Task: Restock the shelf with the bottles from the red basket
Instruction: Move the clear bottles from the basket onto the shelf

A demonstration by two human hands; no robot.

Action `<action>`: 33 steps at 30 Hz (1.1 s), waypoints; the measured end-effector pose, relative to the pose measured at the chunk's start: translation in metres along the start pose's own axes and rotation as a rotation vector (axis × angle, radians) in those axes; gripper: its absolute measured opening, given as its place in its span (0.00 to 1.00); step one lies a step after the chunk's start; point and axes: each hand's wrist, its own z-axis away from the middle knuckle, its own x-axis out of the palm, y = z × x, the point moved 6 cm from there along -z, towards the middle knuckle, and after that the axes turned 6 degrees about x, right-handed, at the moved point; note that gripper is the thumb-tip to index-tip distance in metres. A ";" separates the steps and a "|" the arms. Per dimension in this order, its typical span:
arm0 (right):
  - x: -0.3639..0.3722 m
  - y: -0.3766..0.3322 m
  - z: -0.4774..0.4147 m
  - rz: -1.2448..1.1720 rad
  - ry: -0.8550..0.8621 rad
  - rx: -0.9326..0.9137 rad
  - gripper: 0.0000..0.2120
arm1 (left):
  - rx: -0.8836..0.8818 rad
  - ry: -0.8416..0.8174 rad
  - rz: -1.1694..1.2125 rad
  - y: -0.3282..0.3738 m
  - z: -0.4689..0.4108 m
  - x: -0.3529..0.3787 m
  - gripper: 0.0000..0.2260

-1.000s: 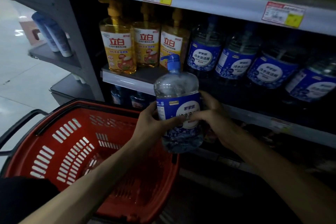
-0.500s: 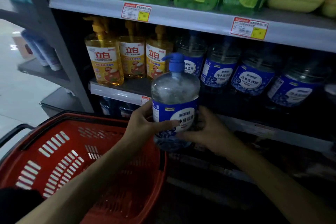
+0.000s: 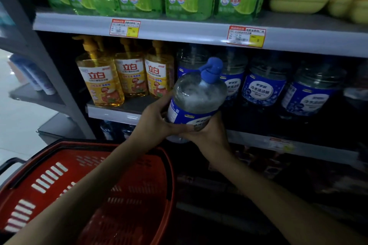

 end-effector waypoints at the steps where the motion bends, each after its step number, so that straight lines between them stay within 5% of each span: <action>1: -0.003 -0.001 -0.005 0.011 0.038 -0.011 0.46 | 0.013 0.005 -0.028 0.000 -0.006 0.001 0.41; 6: -0.017 -0.013 -0.030 0.123 0.159 -0.117 0.55 | 0.013 0.126 -0.003 -0.008 -0.031 0.010 0.33; 14: -0.020 -0.009 -0.064 0.215 0.306 -0.094 0.51 | -0.003 0.159 0.004 -0.022 -0.069 0.017 0.30; 33: -0.019 0.007 -0.082 0.349 0.223 0.091 0.56 | -0.270 0.270 0.126 -0.071 -0.073 0.028 0.34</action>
